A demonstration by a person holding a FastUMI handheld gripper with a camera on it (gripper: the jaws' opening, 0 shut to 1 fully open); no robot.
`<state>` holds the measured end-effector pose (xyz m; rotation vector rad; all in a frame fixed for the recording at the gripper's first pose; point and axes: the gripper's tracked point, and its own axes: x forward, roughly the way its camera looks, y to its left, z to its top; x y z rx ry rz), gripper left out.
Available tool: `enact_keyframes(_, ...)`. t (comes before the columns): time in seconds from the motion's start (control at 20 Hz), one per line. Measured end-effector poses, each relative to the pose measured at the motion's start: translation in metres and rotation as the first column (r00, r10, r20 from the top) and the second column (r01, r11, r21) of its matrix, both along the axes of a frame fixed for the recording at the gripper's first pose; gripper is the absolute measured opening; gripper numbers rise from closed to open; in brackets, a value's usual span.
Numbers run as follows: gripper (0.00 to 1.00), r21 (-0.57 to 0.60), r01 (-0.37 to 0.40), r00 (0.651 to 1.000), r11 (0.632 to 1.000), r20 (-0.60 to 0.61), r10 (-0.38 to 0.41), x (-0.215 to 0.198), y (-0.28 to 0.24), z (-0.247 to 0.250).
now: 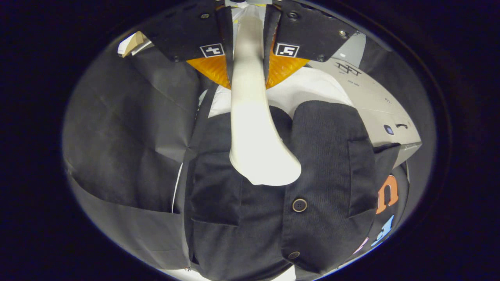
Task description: Iron the clothes twice with a garment steamer, once on the left side and once on the right side.
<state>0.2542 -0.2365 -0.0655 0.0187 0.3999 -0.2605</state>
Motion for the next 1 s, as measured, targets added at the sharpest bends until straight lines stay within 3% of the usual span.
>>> enact_keyframes(0.5, 0.34, 0.104, -0.110, 0.993, 0.988, 0.053, 0.105, -0.010, 0.002, 0.007)
enact_keyframes(1.0, 0.34, 0.146, -0.021, 0.992, 0.989, 0.126, 0.002, -0.141, 0.010, 0.029)
